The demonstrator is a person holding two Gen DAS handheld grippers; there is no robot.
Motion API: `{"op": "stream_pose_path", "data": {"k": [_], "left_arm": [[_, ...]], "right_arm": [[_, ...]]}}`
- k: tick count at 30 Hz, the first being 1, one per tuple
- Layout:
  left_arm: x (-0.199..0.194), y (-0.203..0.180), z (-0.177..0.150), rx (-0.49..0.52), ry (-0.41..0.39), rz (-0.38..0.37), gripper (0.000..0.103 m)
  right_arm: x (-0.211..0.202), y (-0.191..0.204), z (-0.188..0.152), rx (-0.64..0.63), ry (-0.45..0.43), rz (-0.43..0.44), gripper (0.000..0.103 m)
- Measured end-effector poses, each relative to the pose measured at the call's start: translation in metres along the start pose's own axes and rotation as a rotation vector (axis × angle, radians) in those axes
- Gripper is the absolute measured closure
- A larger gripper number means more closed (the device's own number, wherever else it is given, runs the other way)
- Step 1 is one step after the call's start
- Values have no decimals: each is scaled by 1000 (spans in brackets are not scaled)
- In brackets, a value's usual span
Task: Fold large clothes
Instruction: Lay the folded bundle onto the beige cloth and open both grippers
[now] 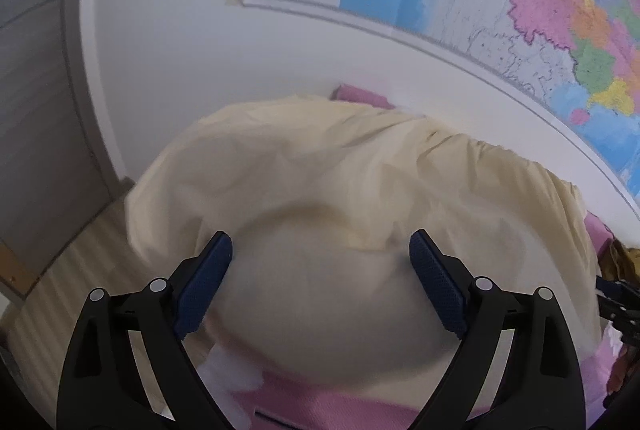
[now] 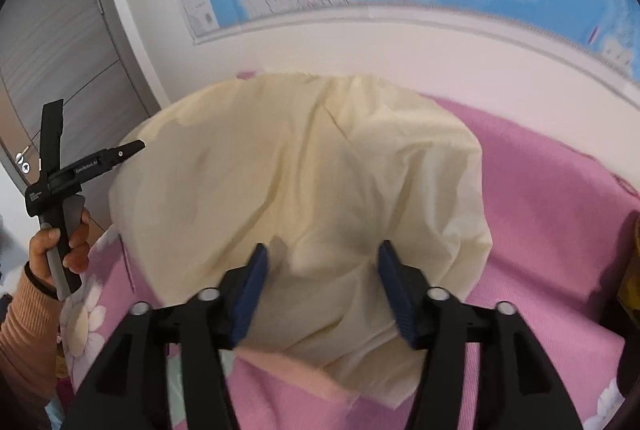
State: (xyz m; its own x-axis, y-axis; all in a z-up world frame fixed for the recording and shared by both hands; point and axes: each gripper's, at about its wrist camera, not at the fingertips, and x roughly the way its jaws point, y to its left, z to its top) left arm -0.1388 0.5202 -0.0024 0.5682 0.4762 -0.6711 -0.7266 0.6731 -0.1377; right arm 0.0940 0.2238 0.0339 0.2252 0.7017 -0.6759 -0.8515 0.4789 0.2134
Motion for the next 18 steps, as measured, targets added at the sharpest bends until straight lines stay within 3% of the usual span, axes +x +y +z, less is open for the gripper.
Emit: {"op": "stream_pose_path", "data": {"k": [1, 4, 10, 18], "left_arm": [[-6, -2, -2, -4, -7, 4, 6], [-30, -10, -13, -7, -22, -3, 6], [-61, -51, -37, 71, -20, 69, 5], [-93, -92, -61, 117, -38, 29, 5]], "right_arm": [[-3, 2, -1, -4, -12, -1, 30], [-11, 8, -7, -20, -42, -3, 25], [-22, 28, -13, -44, -79, -13, 15], [-44, 45, -28, -71, -112, -19, 6]]}}
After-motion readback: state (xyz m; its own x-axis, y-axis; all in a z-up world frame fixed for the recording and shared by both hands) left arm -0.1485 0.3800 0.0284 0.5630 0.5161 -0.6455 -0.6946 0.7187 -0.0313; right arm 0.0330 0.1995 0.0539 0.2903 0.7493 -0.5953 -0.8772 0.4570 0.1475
